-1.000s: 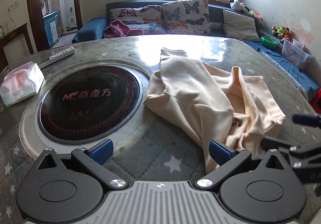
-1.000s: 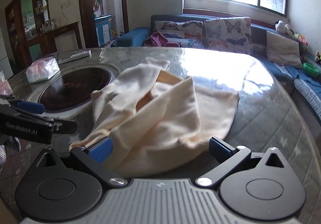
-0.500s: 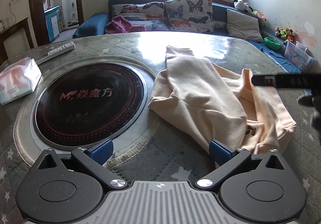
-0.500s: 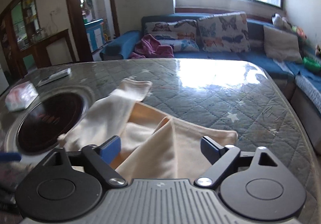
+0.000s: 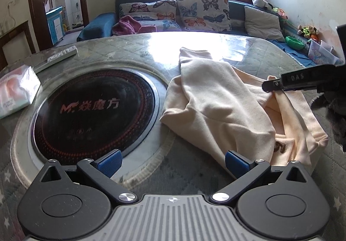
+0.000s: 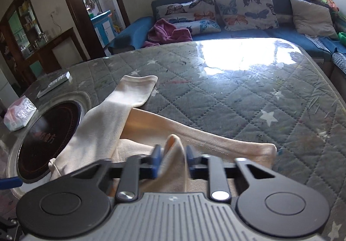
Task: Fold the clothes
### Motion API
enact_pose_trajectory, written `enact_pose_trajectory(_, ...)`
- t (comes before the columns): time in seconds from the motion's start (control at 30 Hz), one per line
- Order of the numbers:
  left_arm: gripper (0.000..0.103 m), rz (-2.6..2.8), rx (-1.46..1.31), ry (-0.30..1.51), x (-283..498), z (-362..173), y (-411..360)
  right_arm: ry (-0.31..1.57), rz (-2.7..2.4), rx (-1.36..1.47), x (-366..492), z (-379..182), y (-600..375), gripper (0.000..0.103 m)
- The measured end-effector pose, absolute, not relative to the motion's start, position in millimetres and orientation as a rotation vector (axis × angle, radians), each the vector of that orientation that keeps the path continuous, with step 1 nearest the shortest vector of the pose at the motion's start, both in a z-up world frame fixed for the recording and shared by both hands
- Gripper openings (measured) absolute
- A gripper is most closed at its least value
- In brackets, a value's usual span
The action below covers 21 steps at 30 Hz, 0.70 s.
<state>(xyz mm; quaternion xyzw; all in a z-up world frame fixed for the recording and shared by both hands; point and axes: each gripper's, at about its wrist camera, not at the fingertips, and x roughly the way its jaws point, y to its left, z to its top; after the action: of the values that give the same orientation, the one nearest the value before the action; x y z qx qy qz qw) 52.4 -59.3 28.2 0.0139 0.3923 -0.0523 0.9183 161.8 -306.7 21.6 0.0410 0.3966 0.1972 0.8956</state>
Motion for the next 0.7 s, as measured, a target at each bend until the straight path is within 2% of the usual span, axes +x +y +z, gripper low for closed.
enact_pose_trajectory(0.13, 0.103, -0.105, 0.048, 0.791, 62, 32, -65, 0.751, 0.386, 0.055, 144, 36, -311, 0.008)
enact_pose_trajectory(0.47, 0.103, -0.173, 0.097, 0.727, 78, 46, -94, 0.567, 0.228, 0.008, 59, 76, -361, 0.007)
enact_pose_trajectory(0.7, 0.102, -0.230, 0.123, 0.698, 109, 53, -123, 0.579, 0.080, 0.040, -4, 62, -400, 0.007)
